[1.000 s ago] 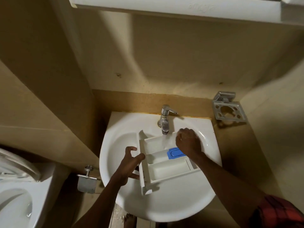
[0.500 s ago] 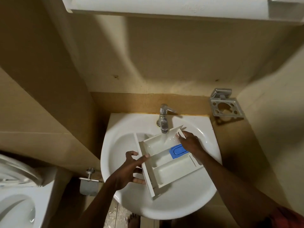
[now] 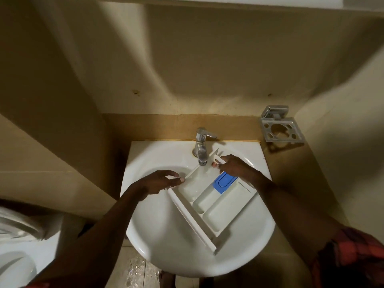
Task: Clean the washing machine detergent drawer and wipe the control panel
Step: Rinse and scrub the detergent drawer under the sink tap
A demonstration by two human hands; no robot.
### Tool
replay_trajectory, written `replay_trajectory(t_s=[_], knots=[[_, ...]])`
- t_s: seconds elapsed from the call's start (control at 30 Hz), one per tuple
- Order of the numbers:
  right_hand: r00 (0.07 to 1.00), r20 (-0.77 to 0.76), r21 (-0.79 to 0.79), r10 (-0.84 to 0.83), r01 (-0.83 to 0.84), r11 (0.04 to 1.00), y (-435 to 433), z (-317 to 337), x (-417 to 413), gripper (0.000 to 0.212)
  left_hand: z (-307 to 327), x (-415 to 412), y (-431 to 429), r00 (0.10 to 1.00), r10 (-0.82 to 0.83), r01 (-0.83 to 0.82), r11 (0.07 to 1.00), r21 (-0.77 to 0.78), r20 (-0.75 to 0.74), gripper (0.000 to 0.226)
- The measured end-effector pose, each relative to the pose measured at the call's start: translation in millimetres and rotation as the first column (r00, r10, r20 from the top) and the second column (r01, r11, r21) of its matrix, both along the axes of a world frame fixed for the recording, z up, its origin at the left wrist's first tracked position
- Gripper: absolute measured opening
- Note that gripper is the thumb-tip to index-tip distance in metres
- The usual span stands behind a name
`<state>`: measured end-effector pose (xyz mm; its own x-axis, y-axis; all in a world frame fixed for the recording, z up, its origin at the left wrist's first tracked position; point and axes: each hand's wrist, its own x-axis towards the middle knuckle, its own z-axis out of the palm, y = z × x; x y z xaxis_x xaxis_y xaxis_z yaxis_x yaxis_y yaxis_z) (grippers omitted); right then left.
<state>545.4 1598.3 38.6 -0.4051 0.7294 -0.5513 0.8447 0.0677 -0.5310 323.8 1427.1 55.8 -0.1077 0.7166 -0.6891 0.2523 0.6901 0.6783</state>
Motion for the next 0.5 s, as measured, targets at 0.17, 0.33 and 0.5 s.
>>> replay_trajectory(t_s=[0.17,0.33,0.5], knots=[[0.985,0.115,-0.024,0.126,-0.124,0.992,1.3,5.4,-15.1,0.045,-1.2,-10.4,33.9,0.921,-0.364,0.339,0.924,-0.179,-0.136,0.053],[0.945,0.162,-0.115,0.283,-0.266,0.957,3.2,6.9,-40.9,0.034,-1.4,-1.3,34.4,0.934,-0.354,0.356,0.912,-0.205,0.047,0.067],[0.944,0.114,-0.151,0.308,-0.29,0.945,3.8,14.4,-42.0,0.02,-25.7,2.7,14.7,0.914,-0.191,0.254,0.957,-0.138,0.358,0.068]])
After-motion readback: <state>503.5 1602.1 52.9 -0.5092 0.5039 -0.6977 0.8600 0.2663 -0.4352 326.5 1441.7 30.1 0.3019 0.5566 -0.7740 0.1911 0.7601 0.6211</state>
